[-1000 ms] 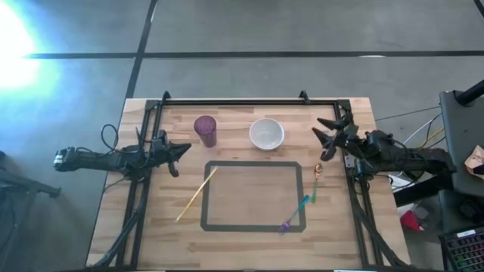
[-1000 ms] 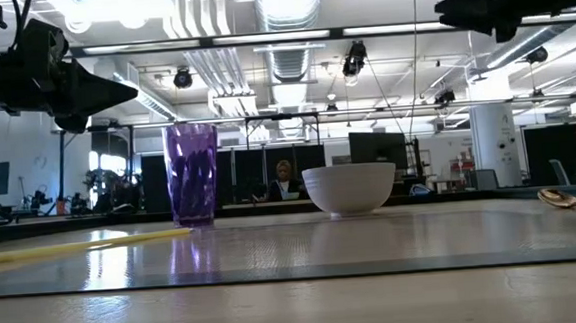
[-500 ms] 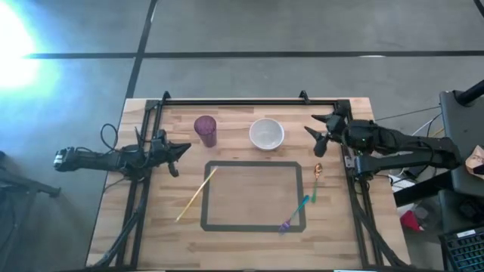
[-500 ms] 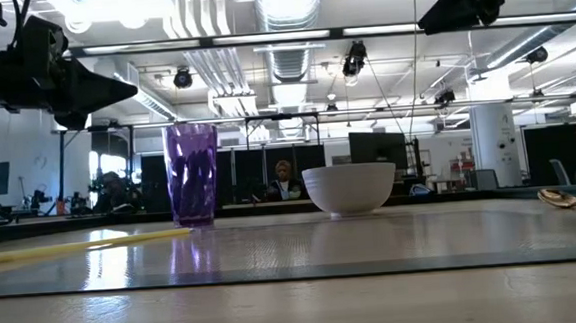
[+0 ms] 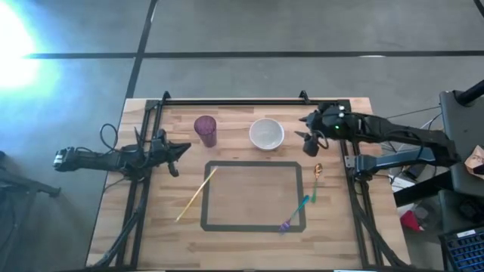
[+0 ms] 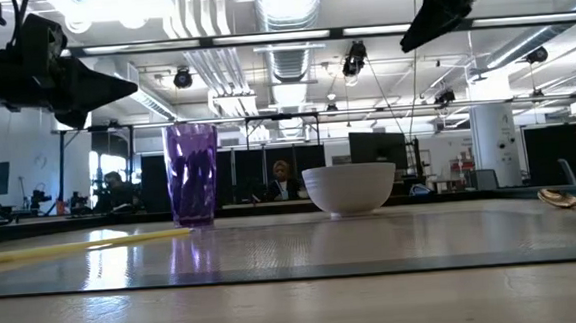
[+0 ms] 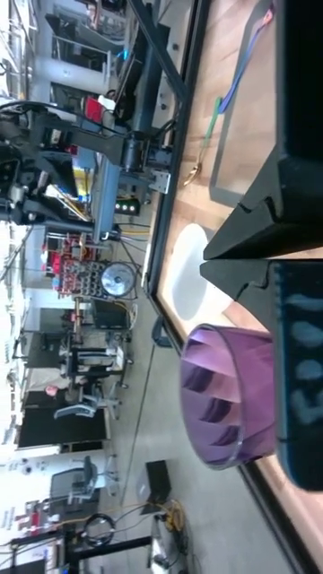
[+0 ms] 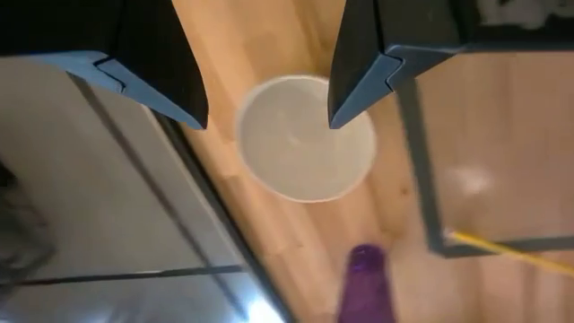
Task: Pick & Place Utensil
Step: Put the white bowl on the transparent mat
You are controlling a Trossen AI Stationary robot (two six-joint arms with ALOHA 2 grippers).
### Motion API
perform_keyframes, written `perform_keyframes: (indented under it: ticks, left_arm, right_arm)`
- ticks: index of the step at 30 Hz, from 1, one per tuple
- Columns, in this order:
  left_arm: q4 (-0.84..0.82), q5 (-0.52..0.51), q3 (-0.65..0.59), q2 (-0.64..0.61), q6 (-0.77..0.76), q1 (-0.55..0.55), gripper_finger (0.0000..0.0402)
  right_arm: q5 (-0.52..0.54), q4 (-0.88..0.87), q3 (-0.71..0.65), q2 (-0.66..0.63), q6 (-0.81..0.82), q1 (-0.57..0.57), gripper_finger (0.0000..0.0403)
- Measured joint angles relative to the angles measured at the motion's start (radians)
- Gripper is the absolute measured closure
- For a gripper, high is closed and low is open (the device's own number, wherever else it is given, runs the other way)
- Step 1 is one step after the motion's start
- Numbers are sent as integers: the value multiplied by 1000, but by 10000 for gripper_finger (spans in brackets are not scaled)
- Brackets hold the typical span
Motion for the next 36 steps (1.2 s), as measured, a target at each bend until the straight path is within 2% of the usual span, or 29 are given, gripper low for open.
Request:
perform_keyframes:
  ticks: [4,12,21,36]
  left_arm:
    - [10,0,0,0,26,0,401]
    - [8,0,1,0,2,0,401]
    - [-3,3,2,0,-5,0,401]
    - [-4,4,2,0,-5,0,401]
  right_arm:
    - [-96,1,37,84,-40,-15,174]
    - [-112,2,83,253,-103,-15,174]
    - [-205,1,108,416,-174,-15,179]
    - [-212,6,153,604,-191,-15,182]
